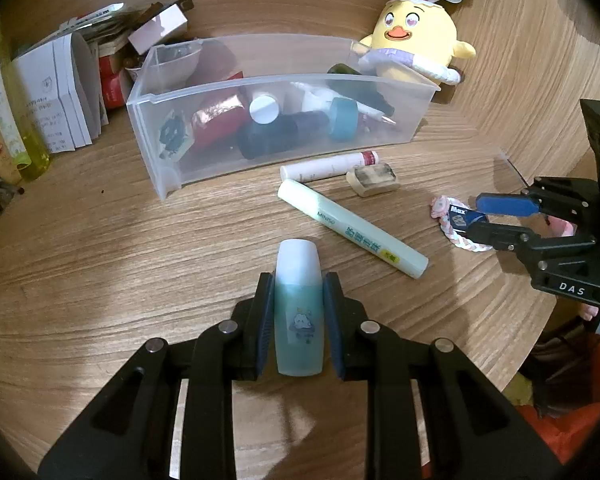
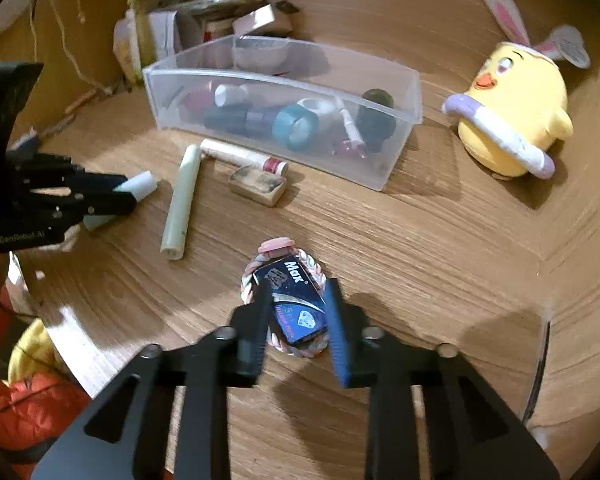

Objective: Organize objects
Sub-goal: 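Lift blue bottle with left tool while right tool grasps Max box on rope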

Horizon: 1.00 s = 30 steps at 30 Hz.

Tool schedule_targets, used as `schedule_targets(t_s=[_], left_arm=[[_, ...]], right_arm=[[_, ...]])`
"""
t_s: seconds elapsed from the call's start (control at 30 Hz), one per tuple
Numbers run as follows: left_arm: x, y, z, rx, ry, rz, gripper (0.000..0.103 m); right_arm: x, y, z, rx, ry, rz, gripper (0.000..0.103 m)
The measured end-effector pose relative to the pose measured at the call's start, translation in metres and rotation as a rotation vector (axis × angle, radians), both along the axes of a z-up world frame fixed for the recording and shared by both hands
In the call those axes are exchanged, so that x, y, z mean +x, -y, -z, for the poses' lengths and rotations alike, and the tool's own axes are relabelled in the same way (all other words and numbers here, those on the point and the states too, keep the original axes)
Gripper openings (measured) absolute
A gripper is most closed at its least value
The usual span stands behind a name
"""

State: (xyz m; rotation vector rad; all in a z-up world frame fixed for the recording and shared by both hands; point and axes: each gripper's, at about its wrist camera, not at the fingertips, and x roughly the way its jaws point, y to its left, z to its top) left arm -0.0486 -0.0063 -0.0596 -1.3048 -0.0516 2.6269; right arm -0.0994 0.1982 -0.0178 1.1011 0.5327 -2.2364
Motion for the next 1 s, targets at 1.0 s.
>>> schedule_targets(t_s=[1.0], left_arm=[[0.002,0.012,-0.012,0.044,-0.036,-0.014,0.025]], right_arm=[[0.008,0.018,0.002,0.066,0.052,-0.126,0.027]])
